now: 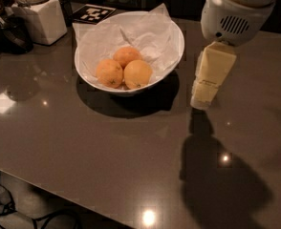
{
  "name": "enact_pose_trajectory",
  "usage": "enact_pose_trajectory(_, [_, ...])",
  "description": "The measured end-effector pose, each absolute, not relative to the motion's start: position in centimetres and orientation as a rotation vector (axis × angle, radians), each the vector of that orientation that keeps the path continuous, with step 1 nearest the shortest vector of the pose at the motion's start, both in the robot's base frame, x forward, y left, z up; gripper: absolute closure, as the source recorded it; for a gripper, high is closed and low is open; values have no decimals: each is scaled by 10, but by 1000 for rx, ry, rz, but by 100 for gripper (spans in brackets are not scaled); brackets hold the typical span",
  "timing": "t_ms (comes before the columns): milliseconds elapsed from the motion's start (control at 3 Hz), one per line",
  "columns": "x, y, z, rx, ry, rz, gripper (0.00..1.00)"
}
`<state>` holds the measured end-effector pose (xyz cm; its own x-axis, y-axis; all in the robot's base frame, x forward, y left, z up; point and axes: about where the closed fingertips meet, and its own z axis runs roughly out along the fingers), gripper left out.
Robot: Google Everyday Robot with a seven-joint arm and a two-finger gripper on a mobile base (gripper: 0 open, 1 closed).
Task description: Pick orange from white bowl
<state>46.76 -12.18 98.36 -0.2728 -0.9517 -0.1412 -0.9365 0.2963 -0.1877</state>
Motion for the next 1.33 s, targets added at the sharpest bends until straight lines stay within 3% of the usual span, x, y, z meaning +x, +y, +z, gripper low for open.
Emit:
enact_pose_trajectory(333, [473,-115,987,-1730,2301,-74,0])
enact_pose_trajectory(667, [507,-67,985,-1741,2322,-56,0])
enact_pose_trajectory(1333, [522,-49,988,-1716,2260,-6,0])
